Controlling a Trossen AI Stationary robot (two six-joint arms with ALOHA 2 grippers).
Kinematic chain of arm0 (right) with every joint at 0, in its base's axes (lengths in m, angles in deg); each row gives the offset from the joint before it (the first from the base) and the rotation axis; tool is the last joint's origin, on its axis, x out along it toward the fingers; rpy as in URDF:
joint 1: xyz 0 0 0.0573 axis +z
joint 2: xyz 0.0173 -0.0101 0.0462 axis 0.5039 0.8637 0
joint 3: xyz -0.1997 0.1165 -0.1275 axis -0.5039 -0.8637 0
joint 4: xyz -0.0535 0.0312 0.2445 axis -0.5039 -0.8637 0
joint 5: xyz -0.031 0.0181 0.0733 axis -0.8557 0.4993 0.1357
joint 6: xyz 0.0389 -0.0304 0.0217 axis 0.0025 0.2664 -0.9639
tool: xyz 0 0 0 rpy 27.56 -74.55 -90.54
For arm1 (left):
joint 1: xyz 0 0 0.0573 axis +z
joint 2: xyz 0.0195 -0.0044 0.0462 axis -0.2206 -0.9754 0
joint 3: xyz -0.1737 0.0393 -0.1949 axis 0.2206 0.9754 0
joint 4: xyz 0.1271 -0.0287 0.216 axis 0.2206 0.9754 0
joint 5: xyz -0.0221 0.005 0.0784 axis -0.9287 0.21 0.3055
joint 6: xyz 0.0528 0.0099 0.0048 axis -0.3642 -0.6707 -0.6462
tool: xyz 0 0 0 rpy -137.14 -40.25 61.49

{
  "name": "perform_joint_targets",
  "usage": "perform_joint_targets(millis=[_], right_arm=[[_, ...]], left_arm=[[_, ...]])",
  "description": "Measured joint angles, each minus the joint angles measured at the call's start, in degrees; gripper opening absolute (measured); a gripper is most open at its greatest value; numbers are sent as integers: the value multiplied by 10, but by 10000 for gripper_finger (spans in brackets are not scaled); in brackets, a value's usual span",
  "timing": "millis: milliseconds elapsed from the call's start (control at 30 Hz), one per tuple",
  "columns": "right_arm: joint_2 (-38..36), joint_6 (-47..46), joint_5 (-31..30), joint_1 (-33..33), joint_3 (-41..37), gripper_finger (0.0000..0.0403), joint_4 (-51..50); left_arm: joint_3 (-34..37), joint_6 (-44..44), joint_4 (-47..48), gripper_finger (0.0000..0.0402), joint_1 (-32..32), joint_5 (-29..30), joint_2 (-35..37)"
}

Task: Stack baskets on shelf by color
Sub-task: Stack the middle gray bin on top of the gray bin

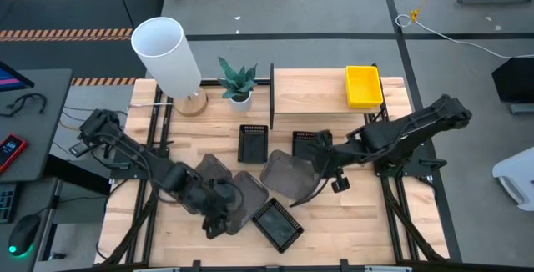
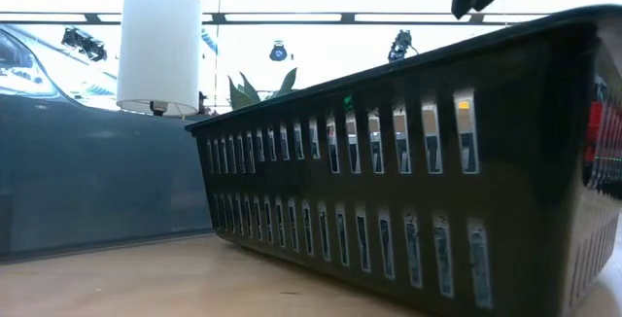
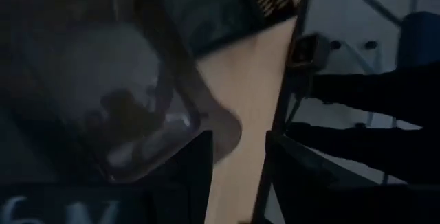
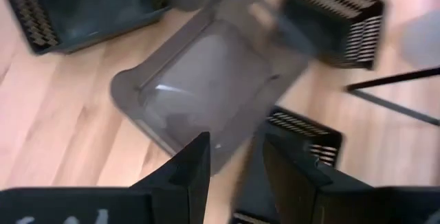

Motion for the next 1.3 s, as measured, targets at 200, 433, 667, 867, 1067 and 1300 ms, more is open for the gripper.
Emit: perform_joint_targets(millis=[200,433,667,867,1067,1300], right_arm=[[-38,-15,-39,0,0,139,3],[-50,-51,-84,0,0,139,3],[-50,-161,-66,-4,0,139,19],[-50,-133,-31,-2,0,139,28],[-50,-109,-8,5,0,139,29],[-50,-103,-1,16,0,139,38]], left_arm=[[0,206,-8,142,-16,-43,-45],[0,442,-7,139,-19,-36,-60],[0,609,0,118,-50,22,-60],[0,756,29,105,-84,48,-60],[-1,821,81,103,-97,34,-60],[-1,819,90,103,-66,34,-69]])
